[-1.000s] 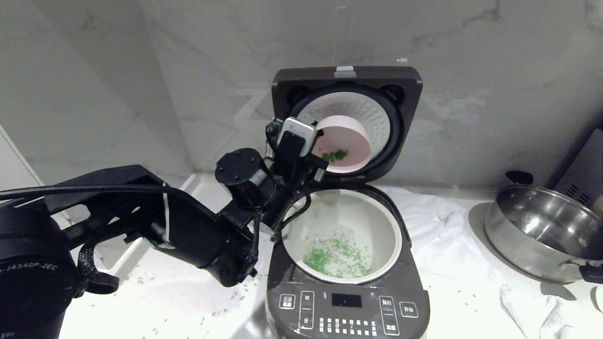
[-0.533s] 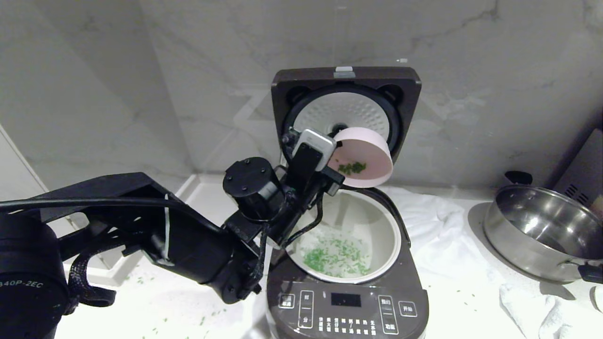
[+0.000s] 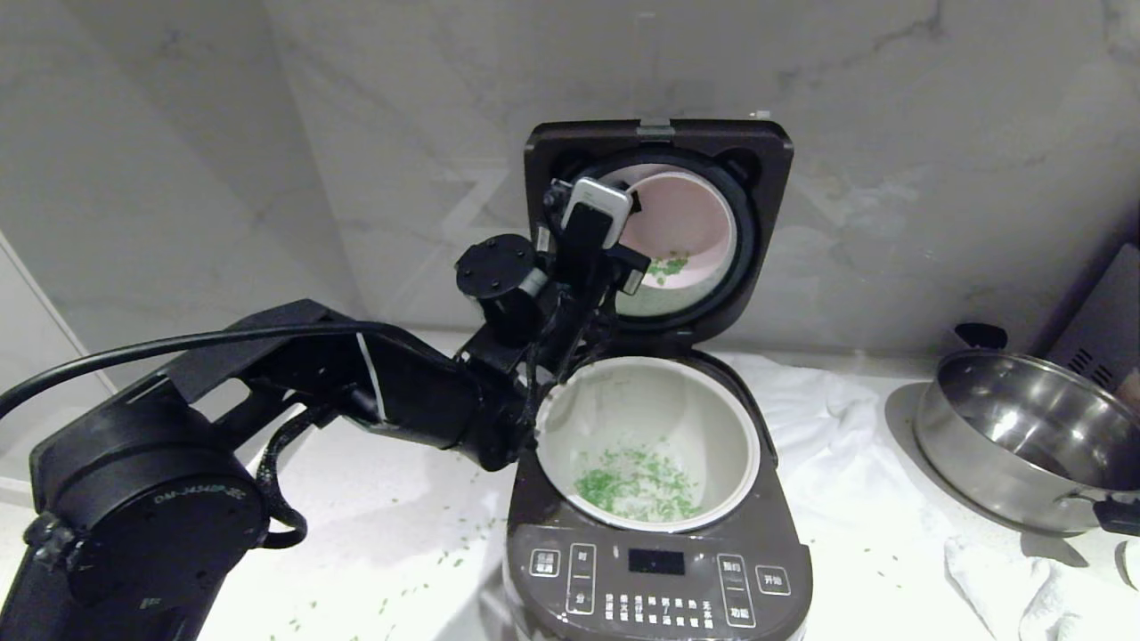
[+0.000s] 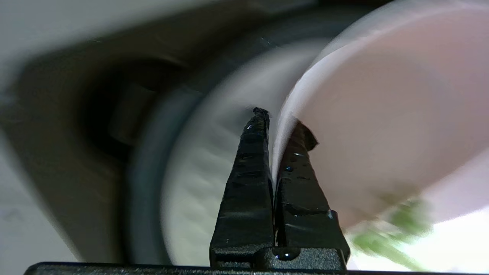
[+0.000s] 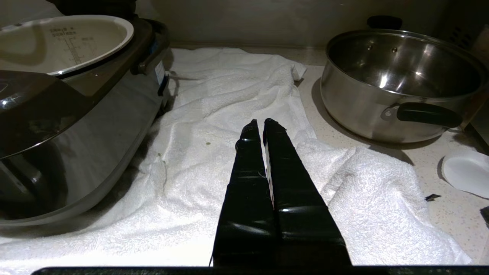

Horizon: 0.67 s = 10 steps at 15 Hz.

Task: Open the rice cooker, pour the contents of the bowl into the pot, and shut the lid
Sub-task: Pour the water from the bowl into the rice cooker

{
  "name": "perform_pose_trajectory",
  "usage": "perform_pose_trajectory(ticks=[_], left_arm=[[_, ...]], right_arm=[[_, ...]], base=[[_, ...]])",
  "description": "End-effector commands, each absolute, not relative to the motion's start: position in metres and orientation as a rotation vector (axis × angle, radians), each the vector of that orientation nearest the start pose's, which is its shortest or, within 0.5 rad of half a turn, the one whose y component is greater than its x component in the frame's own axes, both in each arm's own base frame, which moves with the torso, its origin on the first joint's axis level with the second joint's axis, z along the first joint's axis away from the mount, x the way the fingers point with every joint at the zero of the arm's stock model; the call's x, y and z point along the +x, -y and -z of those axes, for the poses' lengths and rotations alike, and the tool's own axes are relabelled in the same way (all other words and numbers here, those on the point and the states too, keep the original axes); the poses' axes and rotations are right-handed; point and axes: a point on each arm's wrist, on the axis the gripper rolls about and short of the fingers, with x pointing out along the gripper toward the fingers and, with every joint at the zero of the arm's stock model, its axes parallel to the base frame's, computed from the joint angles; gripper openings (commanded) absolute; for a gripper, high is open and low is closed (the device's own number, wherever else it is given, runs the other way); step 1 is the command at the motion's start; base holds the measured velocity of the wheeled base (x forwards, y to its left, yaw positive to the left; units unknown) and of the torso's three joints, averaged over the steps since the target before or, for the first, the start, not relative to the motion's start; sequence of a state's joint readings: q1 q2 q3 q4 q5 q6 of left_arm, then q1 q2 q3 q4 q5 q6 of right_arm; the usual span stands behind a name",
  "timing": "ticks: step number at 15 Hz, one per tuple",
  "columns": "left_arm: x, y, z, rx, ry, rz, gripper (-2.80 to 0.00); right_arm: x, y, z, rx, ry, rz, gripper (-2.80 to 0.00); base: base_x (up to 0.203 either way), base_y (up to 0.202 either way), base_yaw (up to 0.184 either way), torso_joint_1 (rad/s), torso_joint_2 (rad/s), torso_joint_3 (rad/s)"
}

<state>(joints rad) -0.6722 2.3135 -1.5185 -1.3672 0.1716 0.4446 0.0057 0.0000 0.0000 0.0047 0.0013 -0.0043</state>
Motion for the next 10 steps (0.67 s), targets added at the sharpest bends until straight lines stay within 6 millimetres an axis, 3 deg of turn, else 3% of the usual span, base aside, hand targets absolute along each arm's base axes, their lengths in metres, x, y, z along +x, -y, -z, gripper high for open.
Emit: perform_pose_trajectory(ticks=[1,5,10], left_arm=[[0.396,0.3,-0.182,0.182,0.604,0.266,-2.8],[0.387,0.29,-0.169,0.217,0.541,0.243,-2.8],[0.374,0.278,-0.181,0.198,0.574,0.231,-2.8]], right_arm=[[-0.023,0.0,-0.074,-0.005,-0.006,-0.008,-2.8],[-0.023,0.0,-0.074,-0.005,-0.006,-0.008,-2.8],[-0.023,0.0,-0.074,-0.005,-0.007,-0.008,-2.8]], base=[[0.0,0.0,0.0,0.0,0.0,0.0],[0.0,0.0,0.0,0.0,0.0,0.0],[0.0,0.0,0.0,0.0,0.0,0.0]])
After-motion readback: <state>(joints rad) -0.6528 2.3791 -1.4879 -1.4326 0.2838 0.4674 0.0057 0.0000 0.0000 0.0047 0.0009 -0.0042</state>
